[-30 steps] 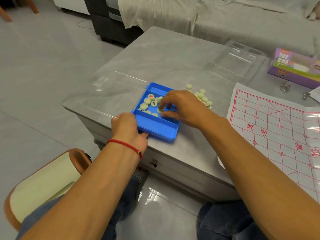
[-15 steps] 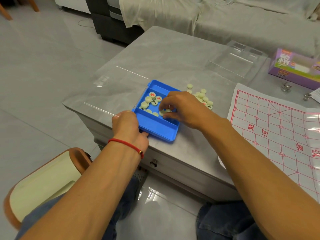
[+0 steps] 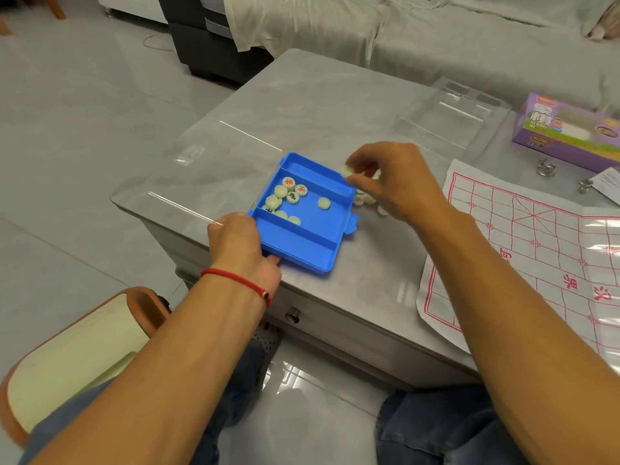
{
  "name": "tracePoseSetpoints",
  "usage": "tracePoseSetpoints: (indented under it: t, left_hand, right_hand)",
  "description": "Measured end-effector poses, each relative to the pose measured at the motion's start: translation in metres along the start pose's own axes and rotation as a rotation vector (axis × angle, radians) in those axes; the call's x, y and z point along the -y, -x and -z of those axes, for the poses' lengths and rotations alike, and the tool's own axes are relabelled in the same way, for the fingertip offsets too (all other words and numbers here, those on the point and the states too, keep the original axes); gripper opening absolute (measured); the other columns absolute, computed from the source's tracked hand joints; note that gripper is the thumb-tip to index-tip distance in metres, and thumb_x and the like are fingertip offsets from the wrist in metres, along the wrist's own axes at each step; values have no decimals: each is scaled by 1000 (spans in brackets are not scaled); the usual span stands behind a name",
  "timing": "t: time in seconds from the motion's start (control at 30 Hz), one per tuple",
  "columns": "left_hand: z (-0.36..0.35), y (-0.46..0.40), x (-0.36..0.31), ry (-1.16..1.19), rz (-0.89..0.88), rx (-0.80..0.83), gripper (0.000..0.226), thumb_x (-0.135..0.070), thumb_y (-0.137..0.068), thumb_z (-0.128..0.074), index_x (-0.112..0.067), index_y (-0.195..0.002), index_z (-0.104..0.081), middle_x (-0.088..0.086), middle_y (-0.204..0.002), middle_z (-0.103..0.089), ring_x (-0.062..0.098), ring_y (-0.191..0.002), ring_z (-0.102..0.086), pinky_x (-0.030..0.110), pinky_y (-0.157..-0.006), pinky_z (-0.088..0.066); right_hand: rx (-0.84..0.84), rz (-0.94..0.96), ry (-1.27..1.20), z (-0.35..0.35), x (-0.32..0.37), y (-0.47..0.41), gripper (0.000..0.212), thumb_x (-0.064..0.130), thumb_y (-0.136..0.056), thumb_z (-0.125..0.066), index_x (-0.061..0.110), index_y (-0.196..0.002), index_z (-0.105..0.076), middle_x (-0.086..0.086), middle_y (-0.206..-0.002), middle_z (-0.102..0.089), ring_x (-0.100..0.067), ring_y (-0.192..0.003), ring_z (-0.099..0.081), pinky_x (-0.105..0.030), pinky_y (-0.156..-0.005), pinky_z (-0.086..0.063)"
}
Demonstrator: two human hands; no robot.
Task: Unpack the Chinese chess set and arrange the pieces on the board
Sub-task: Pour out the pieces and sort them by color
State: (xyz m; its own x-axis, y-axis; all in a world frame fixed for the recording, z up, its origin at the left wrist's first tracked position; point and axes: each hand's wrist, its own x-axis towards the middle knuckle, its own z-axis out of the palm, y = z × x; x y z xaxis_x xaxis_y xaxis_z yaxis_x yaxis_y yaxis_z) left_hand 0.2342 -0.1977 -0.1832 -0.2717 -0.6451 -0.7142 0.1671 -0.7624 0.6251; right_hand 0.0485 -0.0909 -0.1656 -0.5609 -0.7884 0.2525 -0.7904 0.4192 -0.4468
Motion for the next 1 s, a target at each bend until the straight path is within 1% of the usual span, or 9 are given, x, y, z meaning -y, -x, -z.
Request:
tracePoseSetpoints:
  t: [0.07,0.17,0.27,0.33,0.43,0.6,0.73,0.83,1.0]
  left_hand:
    - [-1,-2,-3,11,31,-36,15,-16,-100,-45,-15,-89,-55,12,-113,-68,26,-102,-67,49,-92,-55]
    - [-2,-3,-5,18,51,-55,15,-17,-101,-46,-15,-88,-54,12,-108,-67,26,-102,-66,48,-92,-55]
    - [-3,2,-3,47,40,-29,14,-15,-100,-47,-14,-88,-54,12,-106,-67,26,-101,-67,50,-92,-55]
    - [-3,7,1,30,-9,13,11,-9,-98,-46,-15,-92,-53,13,-106,-66,26,-98,-68,53,-89,-56]
    - [-3,12,4,29,-40,37,14,-6,-98,-44,-16,-90,-52,13,-103,-65,26,-96,-68,54,-88,-56]
    - [0,14,2,30,-31,66,12,-6,-97,-45,-15,-95,-53,13,-103,-63,28,-98,-67,54,-87,-56]
    - [3,13,-1,11,-44,130,23,-3,-95,-43,-12,-114,-54,14,-104,-62,30,-92,-67,50,-74,-60]
    - [6,12,-2,6,-31,159,21,-2,-96,-42,-13,-109,-54,14,-102,-63,31,-88,-68,48,-68,-61]
    - [6,18,-4,-18,-1,160,19,-3,-99,-40,-15,-95,-54,12,-93,-63,28,-79,-67,43,-57,-57]
  right_hand:
    - [20,-101,182,4,-22,1,24,31,-86,-74,19,-107,-71,2,-94,-70,-18,-87,-63,-39,-81,-54]
    - [116,-168,310,2,-36,8,30,33,-90,-69,16,-115,-69,-5,-103,-68,-24,-92,-61,-41,-81,-53]
    - [54,-82,339,2,-23,9,29,34,-91,-68,18,-115,-70,-4,-104,-66,-25,-95,-60,-41,-78,-51]
    - [24,25,246,1,-4,8,23,30,-91,-69,21,-111,-71,0,-100,-66,-21,-92,-61,-37,-77,-49]
    - [164,118,113,-15,24,9,23,26,-88,-72,20,-110,-72,1,-94,-69,-16,-83,-61,-37,-80,-51]
    - [159,110,402,-50,37,11,15,18,-92,-60,11,-104,-65,-10,-97,-60,-34,-85,-60,-44,-71,-51]
    - [98,112,339,-53,41,10,19,19,-92,-60,12,-109,-65,-8,-98,-59,-32,-84,-59,-44,-70,-50]
    - [125,131,256,-52,43,10,25,19,-94,-61,12,-116,-68,-8,-105,-57,-30,-89,-59,-42,-73,-49]
    - [146,110,165,-46,38,8,25,23,-88,-72,16,-111,-73,-6,-105,-61,-26,-90,-59,-30,-72,-39]
